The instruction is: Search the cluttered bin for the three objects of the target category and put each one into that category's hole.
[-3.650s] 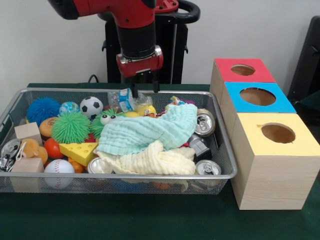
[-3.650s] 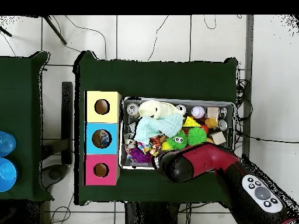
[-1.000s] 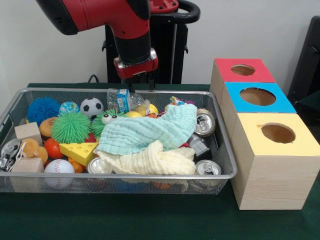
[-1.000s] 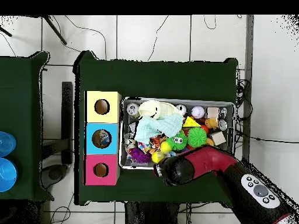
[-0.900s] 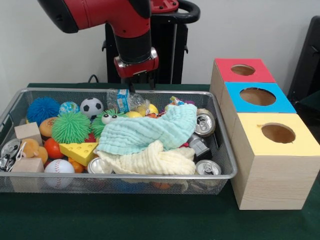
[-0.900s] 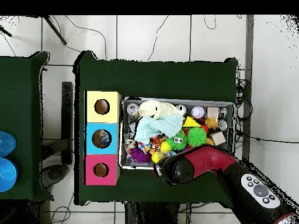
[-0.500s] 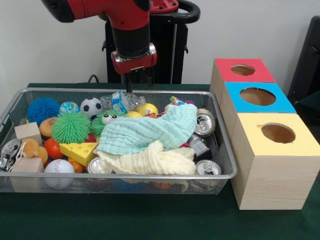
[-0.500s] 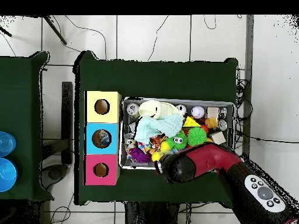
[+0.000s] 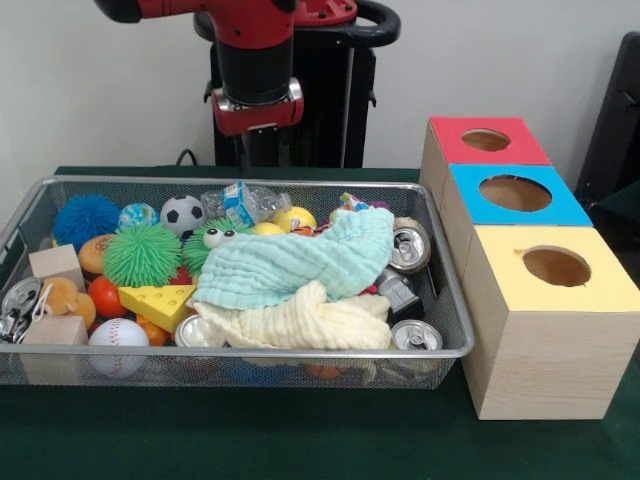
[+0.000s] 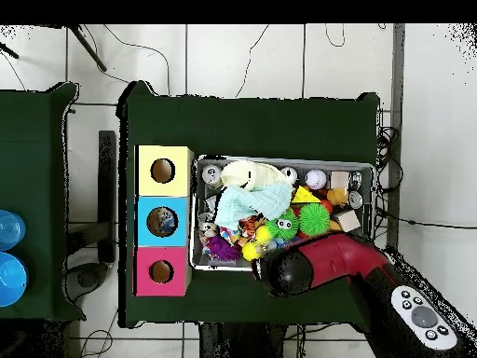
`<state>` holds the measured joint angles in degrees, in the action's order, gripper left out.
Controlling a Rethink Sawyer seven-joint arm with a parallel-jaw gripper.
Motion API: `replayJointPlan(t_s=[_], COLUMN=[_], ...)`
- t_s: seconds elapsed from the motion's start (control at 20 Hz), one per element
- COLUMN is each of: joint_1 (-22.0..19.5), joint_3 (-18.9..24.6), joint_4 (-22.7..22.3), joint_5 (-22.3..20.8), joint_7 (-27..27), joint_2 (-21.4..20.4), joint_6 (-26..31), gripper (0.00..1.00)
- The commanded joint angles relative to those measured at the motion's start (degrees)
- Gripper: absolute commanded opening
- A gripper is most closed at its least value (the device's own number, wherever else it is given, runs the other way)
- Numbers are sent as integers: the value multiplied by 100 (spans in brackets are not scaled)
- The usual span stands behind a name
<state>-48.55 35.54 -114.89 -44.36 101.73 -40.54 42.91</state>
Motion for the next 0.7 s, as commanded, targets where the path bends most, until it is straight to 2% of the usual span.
replayJointPlan(t_s=[0.05,0.15,0.35,0.7], joint_1=[120,154,243,47], joint_3=[-496,-570,-707,-453], joint_4=[346,477,718,1055], joint_5=[-8,-95,-547,-1160], joint_7=[220,164,13,-696], joint_2=[-44,-40,-24,164], joint_6=[243,216,-72,-529], gripper=[100,100,100,100])
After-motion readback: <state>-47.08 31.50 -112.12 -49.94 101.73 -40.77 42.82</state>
